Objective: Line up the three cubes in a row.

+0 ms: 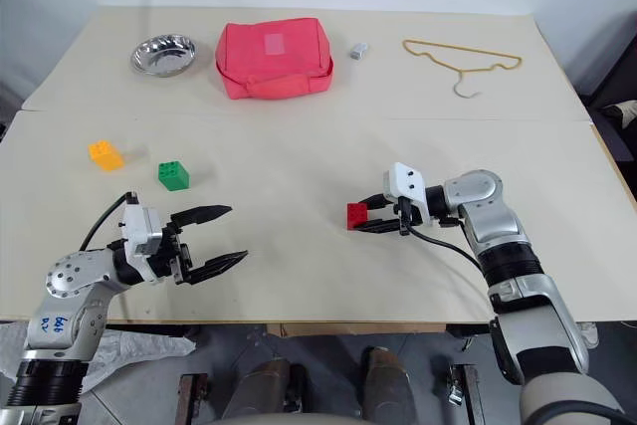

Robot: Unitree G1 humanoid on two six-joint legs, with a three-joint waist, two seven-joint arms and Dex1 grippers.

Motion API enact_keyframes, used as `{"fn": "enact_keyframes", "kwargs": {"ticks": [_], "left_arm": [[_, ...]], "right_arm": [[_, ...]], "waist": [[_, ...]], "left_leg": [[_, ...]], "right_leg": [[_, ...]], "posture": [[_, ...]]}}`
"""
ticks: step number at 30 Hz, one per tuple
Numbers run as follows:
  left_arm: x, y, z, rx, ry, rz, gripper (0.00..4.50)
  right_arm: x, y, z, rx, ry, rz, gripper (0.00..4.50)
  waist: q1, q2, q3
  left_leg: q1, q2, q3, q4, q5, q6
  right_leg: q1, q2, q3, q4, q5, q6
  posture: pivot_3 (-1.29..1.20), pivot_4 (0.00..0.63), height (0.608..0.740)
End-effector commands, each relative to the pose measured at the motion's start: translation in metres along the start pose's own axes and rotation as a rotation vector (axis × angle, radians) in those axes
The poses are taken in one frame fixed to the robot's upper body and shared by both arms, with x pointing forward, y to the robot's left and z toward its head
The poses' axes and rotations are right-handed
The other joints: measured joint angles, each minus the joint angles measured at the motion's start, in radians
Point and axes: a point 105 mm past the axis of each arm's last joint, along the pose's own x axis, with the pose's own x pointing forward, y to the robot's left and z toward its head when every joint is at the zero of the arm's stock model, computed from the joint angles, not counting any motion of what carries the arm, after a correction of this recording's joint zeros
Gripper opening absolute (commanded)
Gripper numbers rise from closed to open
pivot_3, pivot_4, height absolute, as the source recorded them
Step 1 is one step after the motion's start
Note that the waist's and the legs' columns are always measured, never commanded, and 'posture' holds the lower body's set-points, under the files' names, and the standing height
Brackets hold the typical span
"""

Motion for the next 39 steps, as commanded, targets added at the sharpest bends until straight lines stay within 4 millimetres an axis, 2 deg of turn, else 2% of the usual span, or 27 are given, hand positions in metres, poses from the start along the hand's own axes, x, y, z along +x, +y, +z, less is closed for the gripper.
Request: {"fn": "enact_keyframes", "kwargs": {"ticks": [1, 5, 10, 13, 14, 15, 17, 18, 20, 22, 23, 25, 28, 32, 34, 35, 39], "left_arm": [[-0.002, 0.002, 0.012, 0.058, -0.021, 0.004, 4.50], [-0.003, 0.004, 0.013, 0.061, -0.021, 0.009, 4.50], [-0.008, 0.005, 0.015, 0.054, -0.022, 0.017, 4.50], [-0.018, 0.012, 0.017, 0.064, -0.022, 0.102, 4.50], [-0.023, 0.016, 0.017, 0.067, -0.024, 0.152, 4.50], [-0.031, 0.020, 0.018, 0.075, -0.032, 0.212, 4.50], [-0.051, 0.027, 0.017, 0.074, -0.041, 0.349, 4.50], [-0.068, 0.031, 0.014, 0.081, -0.036, 0.458, 4.50], [-0.111, 0.031, 0.001, 0.060, -0.007, 0.697, 4.50], [-0.155, 0.024, -0.012, 0.034, 0.020, 0.939, 4.50], [-0.173, 0.019, -0.015, 0.008, 0.019, 1.036, 4.50], [-0.191, 0.012, -0.017, -0.023, 0.012, 1.146, 4.50], [-0.192, 0.004, -0.021, -0.056, 0.007, 1.164, 4.50], [-0.165, 0.005, -0.018, -0.053, 0.010, 1.126, 4.50], [-0.157, 0.008, -0.017, -0.063, 0.008, 1.131, 4.50], [-0.152, 0.012, -0.018, -0.071, 0.022, 1.147, 4.50], [-0.107, 0.043, -0.012, -0.116, 0.060, 1.215, 4.50]], "right_arm": [[-0.003, -0.010, 0.009, -0.034, -0.031, -0.015, 1.48], [-0.005, -0.009, 0.006, 0.019, -0.024, 0.038, 1.48], [-0.009, -0.012, 0.010, -0.005, -0.047, 0.047, 3.15], [-0.021, -0.016, 0.018, -0.038, -0.069, 0.030, 4.17], [-0.026, -0.017, 0.024, -0.060, -0.097, 0.023, 4.46], [-0.029, -0.018, 0.034, -0.070, -0.160, 0.005, 4.49], [-0.039, -0.024, 0.053, -0.037, -0.301, -0.056, 4.49], [-0.044, -0.019, 0.059, -0.044, -0.351, -0.050, 4.49], [-0.049, 0.003, 0.063, -0.088, -0.405, -0.006, 4.49], [-0.049, 0.011, 0.061, -0.071, -0.458, -0.050, 4.49], [-0.049, 0.016, 0.057, -0.039, -0.457, -0.046, 4.49], [-0.047, 0.019, 0.060, -0.074, -0.496, -0.081, 4.49], [-0.045, 0.020, 0.058, -0.051, -0.509, -0.097, 4.49], [-0.044, 0.028, 0.045, -0.053, -0.458, -0.075, 4.49], [-0.045, 0.029, 0.042, -0.058, -0.441, -0.069, 4.49], [-0.047, 0.029, 0.040, -0.054, -0.434, -0.074, 4.49], [-0.056, 0.025, 0.036, -0.038, -0.402, -0.099, 4.49]], "waist": [[0.000, 0.000, 0.000], [0.000, 0.000, 0.000], [-0.001, 0.000, 0.000], [-0.002, 0.000, 0.000], [-0.002, 0.000, 0.000], [-0.002, 0.001, 0.000], [-0.003, 0.001, 0.001], [-0.003, 0.001, 0.001], [-0.002, 0.001, 0.001], [-0.002, 0.000, 0.001], [0.000, 0.000, 0.001], [0.003, -0.002, 0.002], [0.015, -0.002, 0.002], [0.032, -0.003, 0.001], [0.030, -0.003, 0.001], [0.027, -0.003, 0.001], [0.030, -0.003, 0.002]], "left_leg": [[0.000, 0.000, 0.000, 0.000, 0.000, 0.000], [0.000, 0.000, 0.000, 0.000, 0.000, 0.000], [0.000, 0.000, 0.000, 0.000, 0.000, 0.000], [0.000, 0.000, 0.000, 0.000, 0.000, 0.000], [0.000, 0.000, 0.000, 0.000, 0.000, 0.000], [0.000, 0.000, 0.000, 0.000, 0.000, 0.000], [0.000, 0.000, -0.001, 0.000, 0.000, 0.000], [0.000, 0.001, -0.001, 0.000, 0.000, 0.000], [0.000, 0.002, -0.002, 0.000, 0.000, 0.000], [0.001, 0.003, -0.004, -0.001, -0.001, -0.002], [0.000, 0.003, -0.004, -0.002, -0.002, -0.002], [0.000, 0.002, -0.003, -0.001, -0.002, -0.001], [0.001, 0.000, -0.002, 0.001, -0.001, 0.002], [0.001, -0.002, -0.003, 0.001, -0.001, 0.002], [0.000, -0.002, -0.004, 0.000, -0.001, 0.002], [0.000, -0.002, -0.004, 0.000, -0.002, 0.001], [0.000, -0.002, -0.003, -0.001, -0.001, 0.002]], "right_leg": [[0.000, 0.000, 0.000, 0.000, 0.000, 0.000], [0.000, 0.000, 0.000, 0.000, 0.000, 0.000], [0.000, 0.000, 0.000, 0.000, 0.000, 0.000], [0.000, 0.000, 0.000, 0.000, 0.000, 0.000], [0.000, 0.000, 0.000, 0.000, 0.000, 0.000], [0.000, 0.000, 0.000, 0.000, 0.000, 0.000], [0.000, -0.001, 0.000, 0.000, 0.000, 0.000], [0.000, -0.001, 0.001, 0.000, 0.000, 0.000], [0.000, -0.003, 0.002, -0.001, 0.000, 0.000], [0.002, -0.005, 0.003, -0.003, 0.000, 0.000], [0.002, -0.005, 0.002, -0.004, 0.000, 0.000], [0.003, -0.006, 0.001, -0.004, 0.000, 0.000], [0.003, -0.010, 0.000, -0.003, 0.001, 0.000], [0.004, -0.013, 0.003, -0.005, 0.003, 0.000], [0.004, -0.013, 0.002, -0.005, 0.004, 0.000], [0.003, -0.013, 0.003, -0.005, 0.004, 0.000], [0.003, -0.011, 0.002, -0.005, 0.004, 0.000]], "posture": [[0.00, 0.150, 0.740], [0.00, 0.150, 0.740], [0.00, 0.150, 0.740], [0.00, 0.150, 0.740], [0.00, 0.150, 0.740], [0.00, 0.150, 0.740], [0.00, 0.150, 0.740], [0.00, 0.150, 0.740], [0.00, 0.150, 0.740], [0.00, 0.150, 0.740], [0.00, 0.150, 0.740], [0.00, 0.150, 0.740], [0.00, 0.150, 0.740], [0.00, 0.150, 0.740], [0.00, 0.150, 0.740], [0.00, 0.150, 0.740], [0.00, 0.150, 0.740]]}}
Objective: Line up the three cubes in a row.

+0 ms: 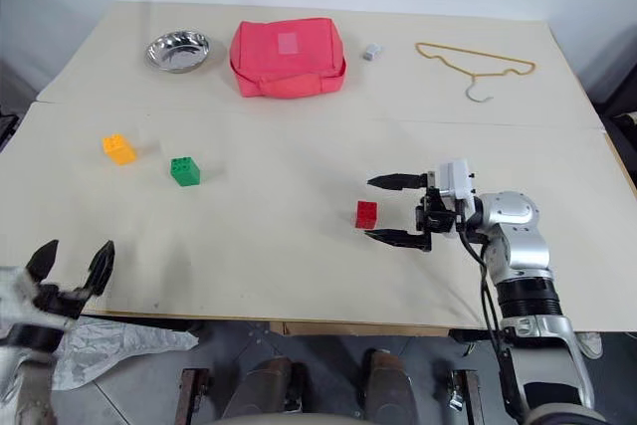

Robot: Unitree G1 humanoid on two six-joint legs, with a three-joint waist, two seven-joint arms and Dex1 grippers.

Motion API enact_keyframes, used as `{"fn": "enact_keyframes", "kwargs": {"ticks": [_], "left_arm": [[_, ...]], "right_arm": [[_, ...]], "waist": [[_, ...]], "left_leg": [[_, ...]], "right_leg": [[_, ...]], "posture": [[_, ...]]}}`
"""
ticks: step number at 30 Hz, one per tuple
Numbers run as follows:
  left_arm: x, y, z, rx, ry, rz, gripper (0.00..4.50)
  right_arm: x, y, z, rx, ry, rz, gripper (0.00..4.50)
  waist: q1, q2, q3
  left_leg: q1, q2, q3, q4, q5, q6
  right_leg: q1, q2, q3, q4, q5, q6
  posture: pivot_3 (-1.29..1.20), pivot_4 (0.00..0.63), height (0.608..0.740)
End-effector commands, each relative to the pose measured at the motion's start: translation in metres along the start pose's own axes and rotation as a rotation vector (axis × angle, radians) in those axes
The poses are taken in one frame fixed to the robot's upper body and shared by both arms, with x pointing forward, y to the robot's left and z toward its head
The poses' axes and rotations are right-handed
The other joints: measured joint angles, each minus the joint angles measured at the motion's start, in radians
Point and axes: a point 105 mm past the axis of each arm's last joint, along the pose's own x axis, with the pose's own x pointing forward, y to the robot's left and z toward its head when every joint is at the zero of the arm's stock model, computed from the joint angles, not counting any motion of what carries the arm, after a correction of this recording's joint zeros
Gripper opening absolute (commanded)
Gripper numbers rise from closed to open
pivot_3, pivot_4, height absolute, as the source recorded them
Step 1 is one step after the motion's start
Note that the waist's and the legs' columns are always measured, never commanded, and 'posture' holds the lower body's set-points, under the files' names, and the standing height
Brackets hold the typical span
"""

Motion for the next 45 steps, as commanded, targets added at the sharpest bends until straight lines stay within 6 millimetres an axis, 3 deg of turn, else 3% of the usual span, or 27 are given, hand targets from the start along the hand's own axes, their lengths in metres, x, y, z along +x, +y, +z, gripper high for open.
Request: {"fn": "enact_keyframes", "kwargs": {"ticks": [1, 8, 19, 22, 30, 32, 36, 38, 41, 45], "left_arm": [[0.038, -0.029, 0.015, 0.015, 0.029, 0.068, 4.50], [0.087, -0.071, 0.016, -0.093, 0.100, 0.193, 4.50], [0.129, -0.081, 0.017, -0.005, 0.122, 0.209, 4.50], [0.130, -0.090, 0.012, -0.038, 0.148, 0.151, 3.93], [0.130, -0.099, 0.010, -0.016, 0.167, 0.063, 1.63], [0.131, -0.101, 0.017, -0.028, 0.122, 0.000, 1.50], [0.124, -0.126, 0.039, -0.124, -0.014, -0.360, 1.50], [0.101, -0.147, 0.053, 0.027, -0.090, -0.759, 1.50], [0.080, -0.157, 0.054, 0.169, -0.098, -1.167, 1.50], [0.087, -0.171, 0.044, 0.197, -0.029, -1.428, 1.50]], "right_arm": [[-0.007, -0.003, 0.011, -0.046, 0.001, 0.004, 4.49], [0.000, 0.006, 0.014, 0.008, 0.001, 0.047, 4.49], [0.010, 0.009, 0.015, 0.014, -0.020, 0.035, 4.49], [0.010, 0.010, 0.015, 0.010, -0.025, 0.017, 4.50], [0.006, 0.009, 0.015, -0.008, -0.023, -0.018, 4.50], [0.004, 0.010, 0.014, -0.005, -0.020, -0.035, 4.50], [-0.009, 0.013, 0.010, 0.002, 0.001, -0.086, 4.50], [-0.026, 0.016, 0.005, 0.009, 0.039, -0.140, 4.50], [-0.048, 0.022, 0.001, 0.030, 0.087, -0.216, 4.50], [-0.064, 0.025, 0.002, 0.027, 0.128, -0.274, 4.50]], "waist": [[0.002, 0.000, 0.000], [-0.002, -0.001, 0.000], [0.010, -0.001, 0.000], [0.014, -0.001, 0.000], [0.022, -0.001, 0.000], [0.023, -0.001, 0.000], [0.024, -0.001, 0.000], [0.024, -0.001, 0.000], [0.024, 0.000, 0.000], [0.024, 0.000, 0.000]], "left_leg": [[0.000, 0.000, 0.000, 0.001, 0.000, 0.001], [0.001, 0.001, 0.003, 0.001, 0.001, 0.001], [0.000, 0.002, 0.002, 0.002, 0.001, 0.000], [0.000, 0.001, 0.002, 0.001, 0.001, 0.000], [0.000, 0.001, 0.003, 0.002, 0.001, 0.000], [0.000, 0.001, 0.002, 0.002, 0.001, 0.000], [-0.001, 0.002, 0.003, 0.002, 0.001, 0.000], [-0.001, 0.001, 0.003, 0.002, 0.001, 0.000], [-0.001, 0.001, 0.003, 0.001, 0.001, 0.000], [0.000, 0.001, 0.005, 0.003, 0.001, 0.000]], "right_leg": [[0.001, 0.001, -0.002, 0.001, 0.000, 0.000], [0.000, 0.009, -0.005, 0.001, 0.001, 0.002], [0.000, 0.011, -0.006, 0.000, 0.001, 0.002], [0.000, 0.010, -0.006, 0.000, 0.001, 0.002], [0.000, 0.010, -0.006, 0.000, 0.001, 0.002], [0.000, 0.010, -0.006, 0.000, 0.001, 0.002], [-0.001, 0.010, -0.006, 0.000, 0.001, 0.002], [-0.001, 0.010, -0.006, 0.000, 0.001, 0.002], [-0.002, 0.012, -0.007, 0.000, 0.000, 0.001], [0.000, 0.012, -0.005, 0.000, 0.001, 0.002]], "posture": [[0.00, 0.150, 0.740], [0.00, 0.150, 0.740], [0.00, 0.150, 0.740], [0.00, 0.150, 0.740], [0.00, 0.150, 0.740], [0.00, 0.150, 0.740], [0.00, 0.150, 0.740], [0.00, 0.150, 0.740], [0.00, 0.150, 0.740], [0.00, 0.150, 0.740]]}}
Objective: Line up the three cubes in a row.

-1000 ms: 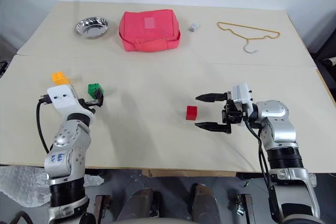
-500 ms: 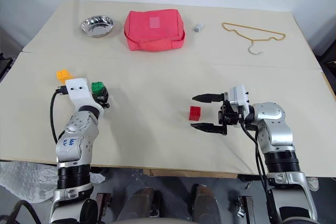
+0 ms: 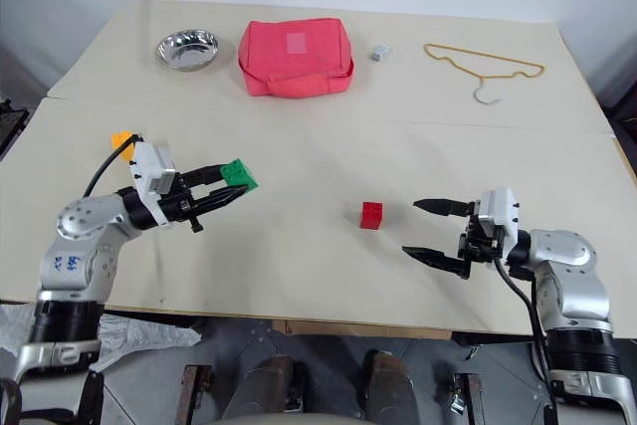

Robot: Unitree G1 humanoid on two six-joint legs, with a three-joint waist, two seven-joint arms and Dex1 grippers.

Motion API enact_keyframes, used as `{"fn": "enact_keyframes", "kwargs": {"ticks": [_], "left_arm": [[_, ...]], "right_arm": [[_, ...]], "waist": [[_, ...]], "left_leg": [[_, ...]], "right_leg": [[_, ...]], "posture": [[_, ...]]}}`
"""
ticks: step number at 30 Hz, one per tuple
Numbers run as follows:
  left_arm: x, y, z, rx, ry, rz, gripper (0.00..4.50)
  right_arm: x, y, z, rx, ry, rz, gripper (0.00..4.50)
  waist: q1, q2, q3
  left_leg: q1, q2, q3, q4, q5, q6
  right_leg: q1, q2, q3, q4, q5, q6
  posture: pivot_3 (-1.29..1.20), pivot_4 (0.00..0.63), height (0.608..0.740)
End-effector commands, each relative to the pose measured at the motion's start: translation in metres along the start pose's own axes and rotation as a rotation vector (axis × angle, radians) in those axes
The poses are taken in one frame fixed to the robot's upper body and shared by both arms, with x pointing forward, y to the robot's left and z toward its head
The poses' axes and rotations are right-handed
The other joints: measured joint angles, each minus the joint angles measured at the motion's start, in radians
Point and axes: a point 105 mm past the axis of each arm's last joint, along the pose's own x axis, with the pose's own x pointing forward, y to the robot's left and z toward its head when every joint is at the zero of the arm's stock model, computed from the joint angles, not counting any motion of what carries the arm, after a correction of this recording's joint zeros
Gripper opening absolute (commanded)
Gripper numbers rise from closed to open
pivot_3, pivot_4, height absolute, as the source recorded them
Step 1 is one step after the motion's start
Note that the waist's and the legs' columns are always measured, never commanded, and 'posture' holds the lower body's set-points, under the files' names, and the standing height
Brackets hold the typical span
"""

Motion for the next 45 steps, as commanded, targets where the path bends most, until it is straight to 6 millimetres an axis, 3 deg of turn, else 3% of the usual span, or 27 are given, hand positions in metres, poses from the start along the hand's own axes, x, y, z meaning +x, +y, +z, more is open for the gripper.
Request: {"fn": "enact_keyframes", "kwargs": {"ticks": [1, 6, 11, 19, 26, 29, 32, 36, 39, 45], "left_arm": [[0.025, -0.008, -0.014, 0.050, 0.072, -0.287, 1.50], [0.063, -0.003, -0.035, 0.099, 0.185, -0.442, 1.50], [0.088, -0.002, -0.037, 0.125, 0.193, -0.466, 1.50], [0.103, -0.011, -0.041, 0.098, 0.200, -0.501, 1.50], [0.099, -0.012, -0.046, 0.079, 0.215, -0.501, 1.50], [0.096, -0.007, -0.039, 0.054, 0.154, -0.459, 2.44], [0.088, 0.003, -0.026, 0.050, 0.061, -0.400, 3.35], [0.040, 0.008, -0.018, 0.101, -0.003, -0.342, 4.47], [0.007, 0.002, -0.012, 0.103, -0.031, -0.244, 4.47], [-0.070, -0.010, -0.025, 0.010, -0.032, 0.233, 4.47]], "right_arm": [[-0.015, -0.003, 0.016, -0.062, -0.010, -0.057, 4.50], [-0.027, 0.002, 0.016, -0.064, 0.013, -0.096, 4.50], [-0.026, 0.013, 0.017, -0.054, 0.001, -0.125, 4.50], [-0.022, 0.023, 0.014, -0.030, -0.004, -0.136, 4.50], [-0.019, 0.019, 0.013, -0.029, -0.008, -0.133, 4.50], [-0.011, 0.017, 0.012, -0.026, -0.022, -0.106, 4.50], [-0.001, 0.015, 0.014, -0.031, -0.043, -0.068, 4.50], [0.017, 0.012, 0.020, -0.046, -0.081, 0.008, 4.50], [0.028, 0.009, 0.025, -0.056, -0.109, 0.048, 4.50], [0.059, 0.000, 0.040, -0.089, -0.189, 0.072, 4.50]], "waist": [[0.003, 0.000, 0.000], [0.002, -0.001, 0.000], [-0.004, -0.002, 0.001], [0.003, -0.002, 0.001], [0.002, -0.002, 0.001], [0.000, -0.003, 0.001], [-0.006, -0.002, 0.001], [-0.029, -0.002, 0.001], [-0.047, -0.002, 0.001], [-0.047, -0.001, 0.002]], "left_leg": [[0.001, 0.000, 0.000, 0.000, 0.000, 0.000], [-0.002, -0.005, 0.005, -0.001, 0.001, 0.001], [-0.003, -0.005, 0.005, -0.002, 0.001, 0.001], [-0.003, -0.003, 0.001, -0.001, 0.001, 0.001], [-0.003, -0.003, 0.000, -0.001, 0.001, 0.002], [-0.003, -0.002, 0.000, -0.001, 0.001, 0.002], [-0.002, -0.001, 0.000, -0.001, 0.001, 0.002], [-0.002, 0.000, -0.001, -0.001, 0.001, 0.002], [-0.001, 0.001, -0.001, -0.002, 0.001, 0.002], [-0.001, 0.000, -0.004, -0.001, 0.001, 0.002]], "right_leg": [[0.000, 0.000, 0.001, 0.001, 0.000, 0.000], [0.000, 0.001, -0.001, -0.001, 0.000, 0.001], [-0.002, 0.001, -0.004, -0.002, 0.000, 0.001], [-0.001, 0.000, -0.003, -0.001, 0.001, 0.001], [-0.001, -0.001, -0.003, -0.001, 0.001, 0.002], [-0.001, -0.001, -0.003, -0.001, 0.001, 0.002], [-0.002, -0.001, -0.003, 0.000, 0.001, 0.002], [-0.002, 0.000, -0.002, 0.000, 0.001, 0.002], [-0.002, -0.001, -0.002, 0.001, 0.001, 0.002], [-0.001, -0.004, -0.002, 0.001, 0.001, 0.002]], "posture": [[0.00, 0.150, 0.740], [0.00, 0.150, 0.740], [0.00, 0.150, 0.740], [0.00, 0.150, 0.740], [0.00, 0.150, 0.740], [0.00, 0.150, 0.740], [0.00, 0.150, 0.740], [0.00, 0.150, 0.740], [0.00, 0.150, 0.740], [0.00, 0.150, 0.740]]}}
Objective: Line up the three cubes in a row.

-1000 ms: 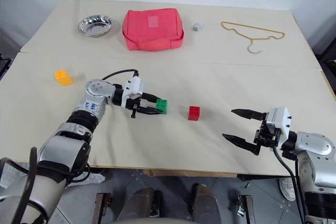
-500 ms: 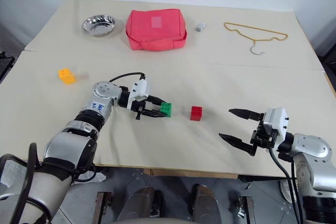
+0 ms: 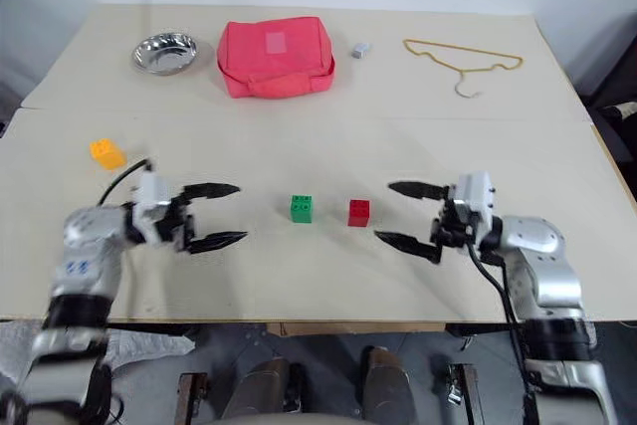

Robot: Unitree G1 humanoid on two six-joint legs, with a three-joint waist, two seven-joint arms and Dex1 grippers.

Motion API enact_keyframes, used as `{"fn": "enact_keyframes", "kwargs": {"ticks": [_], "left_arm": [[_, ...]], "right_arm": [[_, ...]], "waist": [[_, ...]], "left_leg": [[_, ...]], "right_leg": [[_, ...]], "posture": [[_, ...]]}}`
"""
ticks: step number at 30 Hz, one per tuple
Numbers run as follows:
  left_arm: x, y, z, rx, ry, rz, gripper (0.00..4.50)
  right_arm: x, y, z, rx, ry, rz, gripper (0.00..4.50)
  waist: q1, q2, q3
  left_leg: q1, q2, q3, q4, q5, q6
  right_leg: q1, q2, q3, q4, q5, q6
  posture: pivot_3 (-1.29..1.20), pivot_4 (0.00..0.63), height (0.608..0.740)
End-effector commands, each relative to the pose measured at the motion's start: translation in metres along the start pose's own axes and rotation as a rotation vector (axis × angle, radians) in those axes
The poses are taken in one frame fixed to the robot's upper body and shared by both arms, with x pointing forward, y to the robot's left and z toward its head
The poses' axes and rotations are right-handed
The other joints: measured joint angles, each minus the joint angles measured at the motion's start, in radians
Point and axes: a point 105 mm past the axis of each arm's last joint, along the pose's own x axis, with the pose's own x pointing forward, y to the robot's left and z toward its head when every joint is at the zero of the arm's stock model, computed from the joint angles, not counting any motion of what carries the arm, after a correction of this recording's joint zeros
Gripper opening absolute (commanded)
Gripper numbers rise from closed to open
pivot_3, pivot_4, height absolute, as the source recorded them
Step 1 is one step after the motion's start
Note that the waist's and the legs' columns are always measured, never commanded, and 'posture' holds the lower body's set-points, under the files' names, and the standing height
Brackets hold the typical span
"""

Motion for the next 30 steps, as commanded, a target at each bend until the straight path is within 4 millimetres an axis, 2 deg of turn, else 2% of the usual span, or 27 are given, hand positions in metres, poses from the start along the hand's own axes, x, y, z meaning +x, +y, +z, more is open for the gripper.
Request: {"fn": "enact_keyframes", "kwargs": {"ticks": [1, 2, 5, 7, 11, 14, 15, 19, 22, 26, 30], "left_arm": [[-0.039, 0.009, 0.011, 0.005, -0.058, 0.324, 4.47], [-0.058, 0.010, 0.011, -0.005, -0.088, 0.482, 4.47], [-0.099, 0.006, 0.011, -0.038, -0.139, 0.801, 4.47], [-0.128, -0.006, -0.001, -0.099, -0.119, 0.975, 4.47], [-0.162, -0.030, -0.017, -0.168, -0.066, 1.195, 4.47], [-0.190, -0.037, -0.024, -0.167, -0.016, 1.365, 4.47], [-0.193, -0.037, -0.022, -0.171, -0.032, 1.397, 4.47], [-0.181, -0.029, -0.018, -0.179, -0.043, 1.394, 4.47], [-0.164, -0.011, -0.017, -0.202, -0.030, 1.412, 4.47], [-0.147, 0.027, -0.014, -0.258, -0.028, 1.533, 4.47], [-0.122, 0.065, -0.007, -0.308, -0.032, 1.612, 4.47]], "right_arm": [[0.013, 0.001, 0.010, -0.041, -0.049, 0.039, 4.50], [0.020, 0.002, 0.012, -0.058, -0.064, 0.057, 4.50], [0.031, 0.004, 0.016, -0.070, -0.088, 0.097, 4.50], [0.036, 0.006, 0.018, -0.080, -0.104, 0.123, 4.50], [0.040, 0.006, 0.021, -0.097, -0.114, 0.152, 4.50], [0.039, 0.001, 0.024, -0.122, -0.135, 0.129, 4.50], [0.038, -0.002, 0.025, -0.126, -0.141, 0.115, 4.50], [0.030, -0.009, 0.026, -0.101, -0.181, 0.054, 4.50], [0.021, -0.010, 0.018, -0.112, -0.138, 0.035, 4.50], [0.011, -0.012, 0.014, -0.104, -0.101, 0.014, 4.50], [0.012, -0.011, 0.015, -0.099, -0.100, 0.024, 4.50]], "waist": [[0.006, 0.000, 0.000], [0.008, 0.000, 0.000], [0.012, 0.000, 0.000], [0.018, 0.000, 0.000], [0.026, 0.000, 0.000], [0.029, -0.001, 0.000], [0.029, -0.001, 0.000], [0.027, -0.001, -0.001], [0.029, -0.001, -0.001], [0.029, -0.002, -0.001], [0.028, -0.002, -0.001]], "left_leg": [[0.000, 0.000, -0.001, 0.000, 0.000, 0.000], [0.000, 0.000, -0.003, 0.000, 0.000, 0.000], [0.000, -0.001, -0.004, 0.000, 0.000, 0.000], [0.000, -0.002, -0.004, 0.001, 0.000, 0.000], [0.000, -0.003, -0.003, 0.000, 0.000, 0.000], [0.000, -0.003, -0.003, 0.000, 0.000, 0.001], [0.000, -0.003, -0.003, 0.000, 0.000, 0.001], [0.000, -0.003, -0.003, 0.000, 0.000, 0.001], [0.000, -0.003, -0.002, -0.001, 0.000, 0.001], [0.000, -0.004, -0.002, 0.000, 0.000, 0.001], [0.000, -0.004, -0.002, 0.000, 0.000, 0.001]], "right_leg": [[0.000, -0.001, 0.000, 0.000, 0.000, 0.000], [0.001, -0.001, 0.000, 0.000, 0.000, 0.000], [0.002, -0.009, 0.005, 0.000, 0.000, 0.000], [0.002, -0.009, 0.004, -0.001, 0.000, 0.000], [0.002, -0.009, 0.004, -0.001, 0.000, 0.000], [0.003, -0.009, 0.001, -0.001, 0.000, 0.000], [0.003, -0.009, 0.000, -0.001, 0.000, 0.000], [0.002, -0.010, -0.001, -0.001, 0.000, 0.000], [0.002, -0.009, -0.002, -0.001, 0.000, 0.000], [0.002, -0.005, -0.003, 0.000, 0.000, 0.000], [0.002, -0.004, -0.003, 0.000, 0.000, 0.000]], "posture": [[0.00, 0.150, 0.740], [0.00, 0.150, 0.740], [0.00, 0.150, 0.740], [0.00, 0.150, 0.740], [0.00, 0.150, 0.740], [0.00, 0.150, 0.740], [0.00, 0.150, 0.740], [0.00, 0.150, 0.740], [0.00, 0.150, 0.740], [0.00, 0.150, 0.740], [0.00, 0.150, 0.740]]}}
